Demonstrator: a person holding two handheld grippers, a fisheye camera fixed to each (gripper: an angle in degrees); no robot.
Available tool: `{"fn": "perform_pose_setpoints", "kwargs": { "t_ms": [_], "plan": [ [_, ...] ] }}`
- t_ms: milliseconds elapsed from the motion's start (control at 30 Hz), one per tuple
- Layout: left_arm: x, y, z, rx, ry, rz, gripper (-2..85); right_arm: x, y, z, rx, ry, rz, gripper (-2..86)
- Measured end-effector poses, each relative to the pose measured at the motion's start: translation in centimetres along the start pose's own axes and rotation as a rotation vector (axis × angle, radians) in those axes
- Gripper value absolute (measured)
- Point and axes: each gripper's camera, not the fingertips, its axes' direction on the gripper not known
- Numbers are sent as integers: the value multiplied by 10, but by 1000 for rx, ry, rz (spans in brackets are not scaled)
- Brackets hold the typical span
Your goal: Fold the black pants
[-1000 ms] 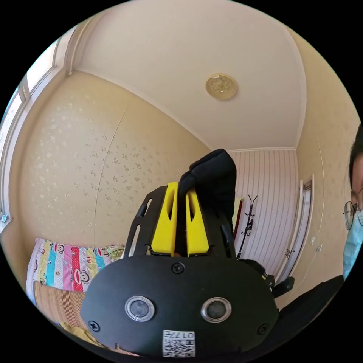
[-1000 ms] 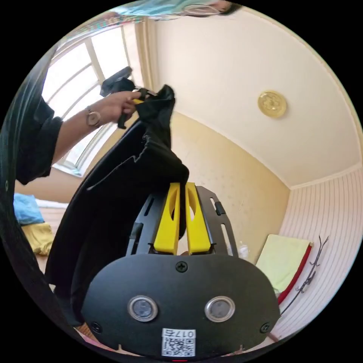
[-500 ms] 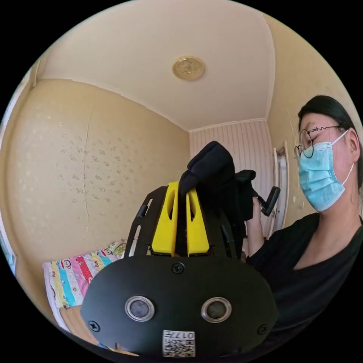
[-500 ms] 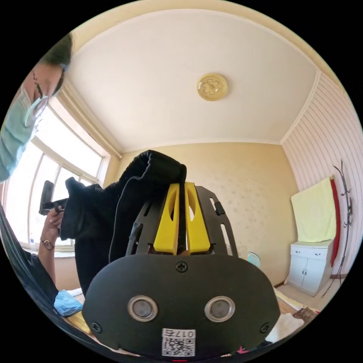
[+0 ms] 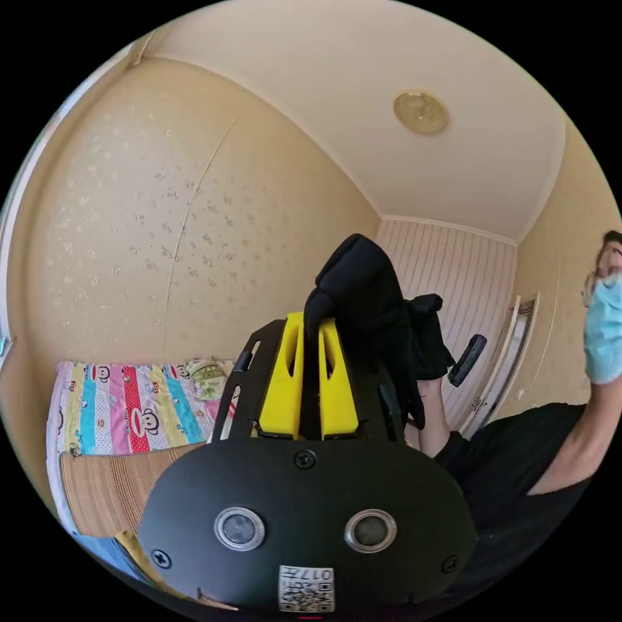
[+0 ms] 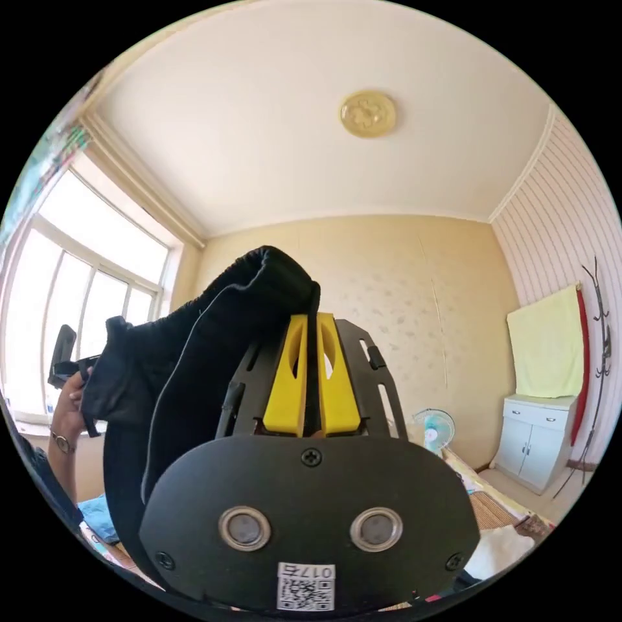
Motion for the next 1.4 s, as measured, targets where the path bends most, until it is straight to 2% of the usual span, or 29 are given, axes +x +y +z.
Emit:
{"fn": "perform_pose_setpoints", "kwargs": {
  "t_ms": [67,133,167,200,233,267,300,367,400,467,500,533,567,633,667,733,767,833,900,933,1000,1067,1133,1200,1333,1400],
  "plan": [
    [-101,-90,92,-166,-82,-70,55,25,-1,107,-131,32,-76,26],
    [-193,-141,152,-266,-139,-192,68,72,12,283,-417,42,-164,32],
    [-249,-158,177,-367,-248,-234,72,84,24,324,-541,48,-193,31],
    [-275,-159,183,-428,-322,-254,72,109,57,384,-849,121,-245,31],
    [-321,-148,182,-524,-455,-321,72,135,93,411,-1061,216,-225,30],
    [-359,-120,168,-559,-537,-402,71,147,108,412,-1090,244,-188,30],
    [-376,-102,160,-570,-558,-439,69,168,135,401,-1049,230,-79,29],
    [-439,-2,135,-667,-549,-559,65,197,190,378,-999,100,62,29],
    [-454,30,130,-727,-537,-592,65,212,242,366,-1072,40,95,29],
    [-491,180,95,-1003,-559,-774,64,232,342,335,-1277,48,101,29],
    [-493,219,80,-1059,-570,-825,64,245,416,300,-1454,70,100,29],
    [-491,294,46,-1144,-565,-923,63,259,485,254,-1636,99,124,30],
    [-482,359,6,-1199,-536,-1020,62,266,516,227,-1721,107,138,30],
    [-461,442,-67,-1300,-508,-1129,61,291,603,100,-2012,157,166,30],
    [-447,483,-125,-1382,-556,-1189,60,298,616,67,-2071,172,177,30],
    [-428,525,-218,-1448,-632,-1309,59,329,635,-70,-2242,268,344,30],
    [-415,542,-282,-1435,-664,-1425,58,337,635,-105,-2280,313,404,30],
    [-396,554,-372,-1355,-732,-1612,58,368,619,-236,-2429,546,668,30],
    [-377,554,-445,-1223,-791,-1760,57,385,594,-309,-2452,727,859,28],
    [-366,552,-483,-1146,-815,-1833,56,398,577,-342,-2400,862,983,27],
    [-357,550,-522,-1109,-845,-1914,55,416,561,-364,-2293,976,1119,25],
    [-366,543,-543,-1142,-872,-1983,55,428,568,-348,-2292,895,1123,25],
    [-390,523,-536,-1091,-850,-1955,55,439,586,-280,-2335,656,912,26],
    [-424,495,-508,-1079,-757,-1854,54,445,590,-212,-2309,514,701,26],
    [-491,382,-404,-1288,-624,-1363,53,438,560,-64,-2147,235,250,28],
    [-499,327,-361,-1335,-586,-1142,53,428,543,-23,-2093,159,119,31]
  ]
}}
